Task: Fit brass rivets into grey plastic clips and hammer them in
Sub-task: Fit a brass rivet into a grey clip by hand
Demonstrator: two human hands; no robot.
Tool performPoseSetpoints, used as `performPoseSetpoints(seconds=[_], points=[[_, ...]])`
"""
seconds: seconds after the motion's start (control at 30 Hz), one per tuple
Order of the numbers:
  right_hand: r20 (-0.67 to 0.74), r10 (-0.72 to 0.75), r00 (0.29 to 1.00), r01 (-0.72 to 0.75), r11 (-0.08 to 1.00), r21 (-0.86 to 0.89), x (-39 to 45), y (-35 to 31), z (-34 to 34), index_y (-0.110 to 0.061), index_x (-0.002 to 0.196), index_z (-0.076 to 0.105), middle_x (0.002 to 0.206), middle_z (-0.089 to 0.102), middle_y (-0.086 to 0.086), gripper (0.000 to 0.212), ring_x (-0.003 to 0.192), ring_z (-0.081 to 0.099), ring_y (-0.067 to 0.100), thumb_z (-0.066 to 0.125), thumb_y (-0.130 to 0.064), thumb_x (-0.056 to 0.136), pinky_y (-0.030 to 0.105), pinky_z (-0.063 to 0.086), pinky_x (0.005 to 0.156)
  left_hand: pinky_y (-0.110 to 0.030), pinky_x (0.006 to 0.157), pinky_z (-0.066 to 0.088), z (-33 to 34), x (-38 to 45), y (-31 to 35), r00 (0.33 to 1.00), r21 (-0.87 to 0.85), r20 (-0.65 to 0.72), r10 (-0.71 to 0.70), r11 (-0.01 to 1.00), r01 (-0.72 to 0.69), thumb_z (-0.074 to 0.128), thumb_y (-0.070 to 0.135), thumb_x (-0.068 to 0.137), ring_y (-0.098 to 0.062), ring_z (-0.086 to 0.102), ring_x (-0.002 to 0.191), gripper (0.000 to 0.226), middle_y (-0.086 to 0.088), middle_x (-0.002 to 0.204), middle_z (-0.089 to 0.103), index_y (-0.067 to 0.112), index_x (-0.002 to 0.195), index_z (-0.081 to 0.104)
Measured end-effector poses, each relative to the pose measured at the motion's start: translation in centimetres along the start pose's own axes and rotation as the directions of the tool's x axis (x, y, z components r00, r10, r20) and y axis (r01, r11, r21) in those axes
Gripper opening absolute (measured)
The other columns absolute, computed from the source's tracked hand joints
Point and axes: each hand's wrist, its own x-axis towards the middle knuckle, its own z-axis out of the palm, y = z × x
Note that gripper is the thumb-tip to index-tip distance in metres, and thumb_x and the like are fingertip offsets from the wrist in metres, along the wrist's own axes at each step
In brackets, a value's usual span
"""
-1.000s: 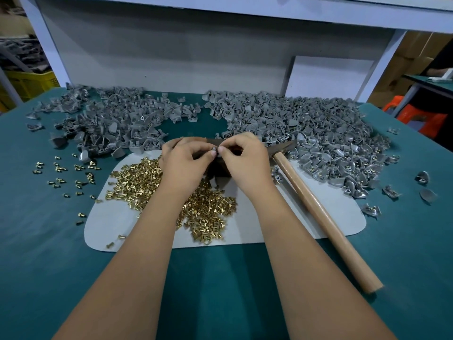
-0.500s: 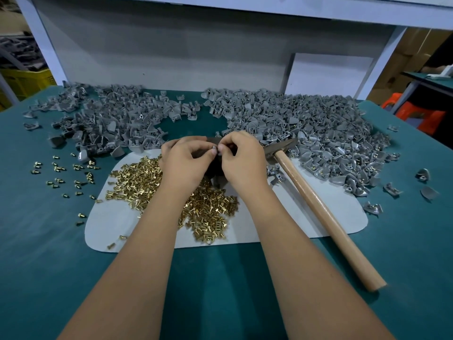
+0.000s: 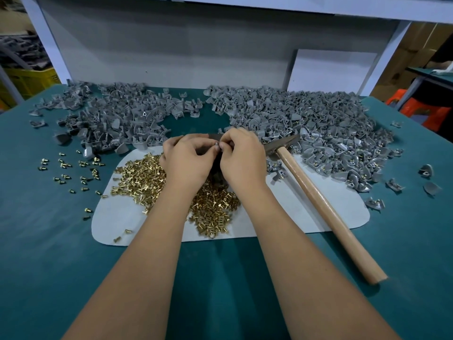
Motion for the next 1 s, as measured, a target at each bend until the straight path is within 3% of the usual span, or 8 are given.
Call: performPoseSetpoints(seconds=[0.1,0.37,0.5,0.63,0.77,1.0], points=[[-0.02,0.052,0.998,-0.05,0.997,0.053,0.0,0.1,0.2,-0.013,0.078,0.063,0.087,0.061,-0.004,0.01,0.092,0.051,0.019,0.059,-0.01,0.087,0.042,0.043,0.083,-0.043,0.103,0.027,-0.2,0.0,0.0,1.0,0.007,0.013,-0.009,1.0,0.009,0.065,0.046,0.087,-0.02,0.031,0.127,0.025,0.033,0.096,0.053,0.058,0.068,0.054],[0.005,0.068,0.998,-0.068,0.993,0.095,0.0,0.4,0.0,-0.013,0.082,0.067,0.088,0.062,-0.003,0.011,0.093,0.052,0.017,0.06,-0.01,0.088,0.032,0.042,0.08,-0.036,0.093,0.016,-0.2,0.0,-0.1,0.998,0.017,0.044,-0.035,0.999,0.034,0.064,0.048,0.088,-0.019,0.026,0.129,0.019,0.031,0.104,0.053,0.057,0.073,0.056],[0.039,0.123,0.992,-0.129,0.962,0.241,0.0,0.6,-0.6,-0.013,0.085,0.068,0.088,0.061,-0.005,0.018,0.09,0.054,0.013,0.052,-0.017,0.093,0.028,0.041,0.075,-0.032,0.091,0.014,-0.2,0.3,-0.2,0.997,-0.006,0.062,-0.035,0.999,0.035,0.063,0.045,0.09,-0.018,0.025,0.13,0.012,0.032,0.104,0.052,0.052,0.081,0.06],[0.054,0.239,0.97,-0.24,0.882,0.405,0.0,0.4,-0.8,-0.016,0.08,0.066,0.085,0.063,-0.002,0.025,0.081,0.055,0.011,0.046,-0.021,0.095,0.028,0.04,0.068,-0.035,0.099,0.017,0.0,0.4,-0.2,0.997,-0.043,0.064,-0.045,0.998,0.048,0.062,0.041,0.092,-0.019,0.025,0.13,0.015,0.031,0.106,0.052,0.05,0.081,0.061],[0.059,0.247,0.967,-0.25,0.884,0.395,0.1,0.4,-0.7,-0.013,0.081,0.068,0.085,0.064,-0.001,0.026,0.081,0.056,0.011,0.047,-0.021,0.094,0.031,0.045,0.071,-0.048,0.11,0.022,0.0,0.5,-0.3,0.996,-0.11,0.062,-0.057,0.992,0.063,0.064,0.039,0.091,-0.021,0.028,0.128,0.023,0.029,0.106,0.054,0.052,0.073,0.059],[0.039,0.228,0.973,-0.226,0.897,0.38,0.2,0.6,-0.3,-0.011,0.077,0.066,0.083,0.062,-0.003,0.026,0.078,0.054,0.006,0.048,-0.021,0.093,0.032,0.045,0.074,-0.048,0.112,0.027,0.2,0.8,-0.5,0.995,-0.218,0.078,-0.061,0.973,0.076,0.065,0.035,0.09,-0.021,0.034,0.13,0.021,0.026,0.108,0.056,0.047,0.073,0.064]])
